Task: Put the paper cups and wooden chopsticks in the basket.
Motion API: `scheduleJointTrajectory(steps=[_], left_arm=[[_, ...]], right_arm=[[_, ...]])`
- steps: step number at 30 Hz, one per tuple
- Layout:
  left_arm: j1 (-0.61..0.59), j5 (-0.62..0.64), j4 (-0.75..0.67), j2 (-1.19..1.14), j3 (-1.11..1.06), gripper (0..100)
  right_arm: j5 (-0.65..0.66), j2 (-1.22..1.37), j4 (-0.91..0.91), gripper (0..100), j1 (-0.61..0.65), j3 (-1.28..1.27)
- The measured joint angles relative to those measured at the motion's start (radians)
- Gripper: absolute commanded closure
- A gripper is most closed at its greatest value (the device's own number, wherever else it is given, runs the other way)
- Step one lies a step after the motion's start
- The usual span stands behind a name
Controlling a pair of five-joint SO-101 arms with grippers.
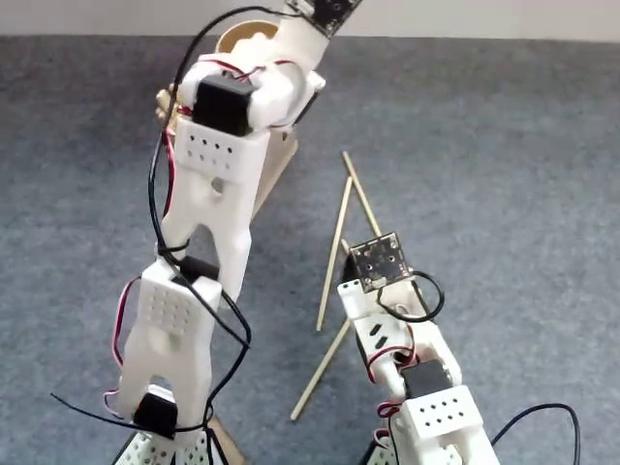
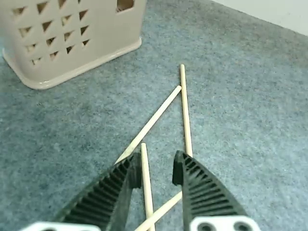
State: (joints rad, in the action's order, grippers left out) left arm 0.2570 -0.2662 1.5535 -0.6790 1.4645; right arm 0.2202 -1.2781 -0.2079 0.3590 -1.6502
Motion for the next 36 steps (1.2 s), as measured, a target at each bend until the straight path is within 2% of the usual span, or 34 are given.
scheduleJointTrajectory(steps=[18,24,31,36], left_arm=[[-0.043,0.006,-0.241,-0.017,-0.009,100],[-0.028,0.005,-0.25,-0.026,-0.041,99],[-0.008,0.0,-0.273,-0.084,-0.055,92],[0.012,0.0,-0.273,-0.094,-0.055,91]], right_arm=[[0.0,0.0,0.0,87.5,0.0,0.0],[0.0,0.0,0.0,87.5,0.0,0.0],[0.0,0.0,0.0,87.5,0.0,0.0],[0.0,0.0,0.0,87.5,0.0,0.0]])
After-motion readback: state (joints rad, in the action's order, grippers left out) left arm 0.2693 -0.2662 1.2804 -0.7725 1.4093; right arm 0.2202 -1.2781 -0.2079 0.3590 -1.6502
